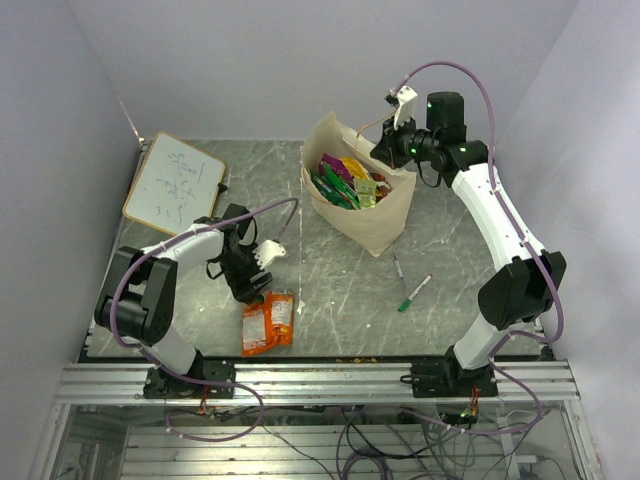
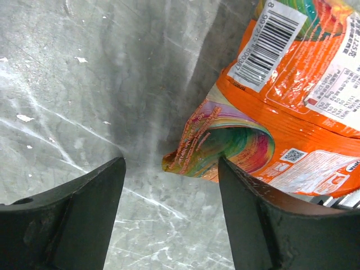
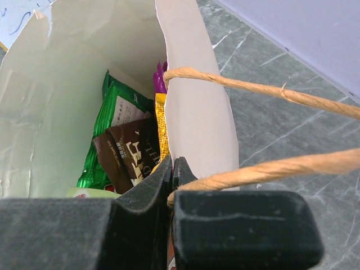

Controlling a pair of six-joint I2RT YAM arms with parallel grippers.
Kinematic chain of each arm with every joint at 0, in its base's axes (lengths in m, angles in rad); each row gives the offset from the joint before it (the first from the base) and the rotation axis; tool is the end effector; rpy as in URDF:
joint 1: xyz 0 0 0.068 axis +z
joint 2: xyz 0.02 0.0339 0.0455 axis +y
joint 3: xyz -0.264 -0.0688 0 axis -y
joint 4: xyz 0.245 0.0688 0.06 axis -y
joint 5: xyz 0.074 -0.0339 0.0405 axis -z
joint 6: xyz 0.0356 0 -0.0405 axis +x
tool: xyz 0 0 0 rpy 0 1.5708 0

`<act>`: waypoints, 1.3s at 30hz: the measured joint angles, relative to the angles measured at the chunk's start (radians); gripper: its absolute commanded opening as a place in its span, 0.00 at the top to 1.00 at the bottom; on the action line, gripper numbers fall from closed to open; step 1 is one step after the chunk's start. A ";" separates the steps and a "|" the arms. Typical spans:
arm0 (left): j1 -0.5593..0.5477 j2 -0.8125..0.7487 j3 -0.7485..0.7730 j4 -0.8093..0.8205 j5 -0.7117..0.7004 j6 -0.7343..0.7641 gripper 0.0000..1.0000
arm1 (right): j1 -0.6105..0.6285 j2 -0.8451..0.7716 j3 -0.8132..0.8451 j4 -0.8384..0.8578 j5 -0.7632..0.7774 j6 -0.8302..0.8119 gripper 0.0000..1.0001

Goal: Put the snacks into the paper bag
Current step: Adjust the snack at the center of the board.

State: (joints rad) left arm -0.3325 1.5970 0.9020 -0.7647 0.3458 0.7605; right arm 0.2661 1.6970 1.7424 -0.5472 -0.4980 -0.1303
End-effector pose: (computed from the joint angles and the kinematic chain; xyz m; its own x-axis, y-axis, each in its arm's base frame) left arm 0.2470 -0.0980 0.1598 -0.4444 0.8395 -0.3125 0.8957 0.4118 -0.1676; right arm 0.3694 0.1183 0.3958 -0.3776 -0.2212 -0.8991 -0.6900 0.7148 0.1139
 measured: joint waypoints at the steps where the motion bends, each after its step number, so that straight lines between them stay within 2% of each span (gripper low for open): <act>1: 0.000 0.000 -0.001 0.004 -0.001 -0.003 0.28 | 0.000 0.000 0.000 0.000 0.000 0.000 1.00; 5: -0.001 0.000 -0.006 0.027 -0.005 -0.024 0.40 | 0.000 0.000 0.000 0.000 0.000 0.000 1.00; 13: -0.072 -0.011 -0.024 0.082 -0.058 -0.097 0.53 | 0.000 0.000 0.000 0.000 0.000 0.000 1.00; 24: -0.111 -0.011 -0.025 0.084 -0.066 -0.133 0.93 | 0.000 0.000 0.000 0.000 0.001 -0.001 1.00; 32: -0.117 -0.023 0.022 0.031 -0.053 -0.140 0.93 | 0.000 0.000 0.000 0.000 0.001 -0.001 1.00; 39: -0.117 -0.184 0.053 0.006 -0.055 -0.112 0.93 | 0.000 0.000 0.000 0.000 0.001 -0.002 1.00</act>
State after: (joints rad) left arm -0.4500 1.4128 0.9546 -0.7586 0.2909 0.6483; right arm 0.2657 1.6970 1.7424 -0.5476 -0.4973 -0.1318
